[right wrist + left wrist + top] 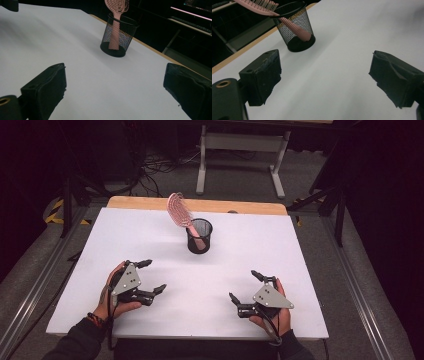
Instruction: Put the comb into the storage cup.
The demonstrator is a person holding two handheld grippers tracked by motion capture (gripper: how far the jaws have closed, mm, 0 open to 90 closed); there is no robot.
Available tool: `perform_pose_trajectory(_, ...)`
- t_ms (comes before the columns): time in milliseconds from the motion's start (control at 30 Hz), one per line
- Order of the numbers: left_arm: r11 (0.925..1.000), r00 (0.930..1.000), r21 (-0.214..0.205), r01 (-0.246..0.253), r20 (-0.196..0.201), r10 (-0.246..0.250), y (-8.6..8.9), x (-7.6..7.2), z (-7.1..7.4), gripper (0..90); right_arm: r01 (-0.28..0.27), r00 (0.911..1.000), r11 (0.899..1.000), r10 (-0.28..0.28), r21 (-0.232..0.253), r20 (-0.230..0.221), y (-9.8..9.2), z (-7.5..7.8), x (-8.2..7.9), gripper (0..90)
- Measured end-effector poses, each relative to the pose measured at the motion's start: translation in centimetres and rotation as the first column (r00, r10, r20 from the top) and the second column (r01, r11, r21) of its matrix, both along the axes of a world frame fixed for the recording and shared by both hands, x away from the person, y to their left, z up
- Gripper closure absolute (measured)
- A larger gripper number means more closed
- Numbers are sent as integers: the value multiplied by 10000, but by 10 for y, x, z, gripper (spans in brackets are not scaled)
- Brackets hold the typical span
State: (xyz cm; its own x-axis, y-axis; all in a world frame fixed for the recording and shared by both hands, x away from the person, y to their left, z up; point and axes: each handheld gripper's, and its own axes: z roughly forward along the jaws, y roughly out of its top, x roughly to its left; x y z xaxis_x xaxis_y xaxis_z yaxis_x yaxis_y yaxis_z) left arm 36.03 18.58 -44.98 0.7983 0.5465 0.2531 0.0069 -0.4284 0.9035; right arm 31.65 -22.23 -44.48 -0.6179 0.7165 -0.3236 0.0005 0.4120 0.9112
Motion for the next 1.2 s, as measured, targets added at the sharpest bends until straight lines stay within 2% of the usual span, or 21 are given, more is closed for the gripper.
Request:
perform_pose_trajectory(233, 9997, 9998, -169, -192, 7, 193, 8, -5, -4, 118, -2, 10000, 10000, 2, -14, -36, 1, -2, -1, 52)
perform_pose_trajectory(367, 9987, 9992, -345, -363, -188, 357, 17, -8, -9, 119, -23, 10000, 10000, 23, -22, -36, 2, -3, -1, 52)
perform_pose_trajectory(567, 9982, 9983, -307, -517, -282, 508, 25, -12, -15, 118, -24, 9999, 10000, 24, 39, -123, 1, -4, 0, 51)
perform_pose_trajectory(733, 9957, 9963, -639, -667, -578, 630, 37, -17, -18, 107, 3, 9998, 9999, 0, 152, -208, -1, -5, 0, 51)
perform_pose_trajectory(867, 9940, 9935, -732, -819, -846, 756, 44, -19, -21, 96, -11, 9997, 9997, 18, 245, -252, -2, -5, 1, 52)
perform_pose_trajectory(1100, 9945, 9915, -585, -871, -1024, 808, 44, -22, -22, 42, -84, 9996, 9998, 89, 170, -271, -1, -5, 0, 53)
perform_pose_trajectory(1200, 9954, 9921, -441, -856, -953, 811, 41, -24, -23, 41, -89, 9997, 9997, 95, 239, -246, -2, -6, -1, 60)
